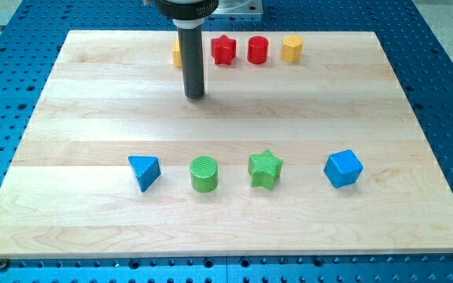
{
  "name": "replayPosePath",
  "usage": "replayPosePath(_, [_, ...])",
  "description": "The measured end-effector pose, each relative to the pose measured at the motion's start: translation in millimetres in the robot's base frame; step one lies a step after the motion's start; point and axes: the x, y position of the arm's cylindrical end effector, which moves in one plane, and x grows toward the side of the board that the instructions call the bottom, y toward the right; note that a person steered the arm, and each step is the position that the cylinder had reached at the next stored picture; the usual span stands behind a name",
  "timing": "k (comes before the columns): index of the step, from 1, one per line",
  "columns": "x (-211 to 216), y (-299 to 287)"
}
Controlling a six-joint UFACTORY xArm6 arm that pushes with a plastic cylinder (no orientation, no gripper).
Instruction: Place your arm at the bottom of the green star
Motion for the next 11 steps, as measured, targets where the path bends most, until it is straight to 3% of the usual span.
replayPosePath(3, [-4,3])
replayPosePath(5, [-16,45])
replayPosePath(6, [20,102])
replayPosePath(8, [129,139])
replayPosePath(9, [159,163])
replayPosePath(11, [213,141])
